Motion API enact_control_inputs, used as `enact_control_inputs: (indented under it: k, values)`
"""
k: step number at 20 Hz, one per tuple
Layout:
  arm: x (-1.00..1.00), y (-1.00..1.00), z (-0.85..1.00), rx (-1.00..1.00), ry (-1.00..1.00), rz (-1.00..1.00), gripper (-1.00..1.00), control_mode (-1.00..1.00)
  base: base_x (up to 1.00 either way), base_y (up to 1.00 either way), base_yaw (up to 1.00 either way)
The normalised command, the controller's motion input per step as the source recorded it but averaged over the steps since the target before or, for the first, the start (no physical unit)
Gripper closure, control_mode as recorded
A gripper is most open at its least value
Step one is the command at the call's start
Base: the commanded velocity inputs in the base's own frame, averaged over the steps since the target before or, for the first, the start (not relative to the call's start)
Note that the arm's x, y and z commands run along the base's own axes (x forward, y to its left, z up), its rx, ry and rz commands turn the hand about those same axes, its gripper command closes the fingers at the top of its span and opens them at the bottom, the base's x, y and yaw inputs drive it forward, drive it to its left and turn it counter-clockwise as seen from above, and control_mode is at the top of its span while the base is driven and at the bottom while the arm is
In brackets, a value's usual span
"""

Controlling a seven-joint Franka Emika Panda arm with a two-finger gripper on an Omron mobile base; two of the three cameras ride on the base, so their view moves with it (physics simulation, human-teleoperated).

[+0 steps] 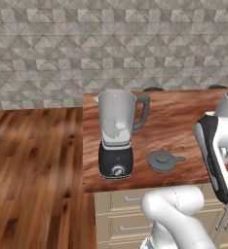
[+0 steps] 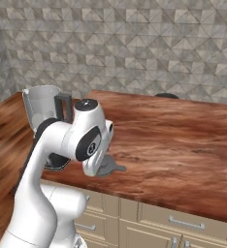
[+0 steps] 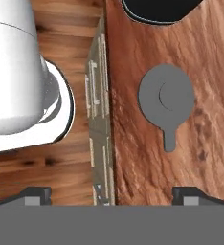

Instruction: Grab the garlic and lemon from the fridge, place them in the blender, close the lid, and turn on the blender to create a marinade.

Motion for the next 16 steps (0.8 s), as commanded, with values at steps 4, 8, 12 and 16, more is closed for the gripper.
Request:
enact_control_inputs:
  k: [4,8,12,16]
  values:
    - [0.0,-0.12,-0.35,-0.15,0.0,0.21,-1.0,-1.0,0.0,0.0,0.0]
    - [0.01,0.0,-0.01,-0.01,0.0,0.22,-1.0,-1.0,0.0,0.0,0.0]
    - [0.07,0.0,0.01,0.02,0.0,0.22,-1.0,-1.0,0.0,0.0,0.0]
    - [0.22,0.0,0.0,0.07,0.0,0.18,-1.0,-1.0,0.0,0.0,0.0]
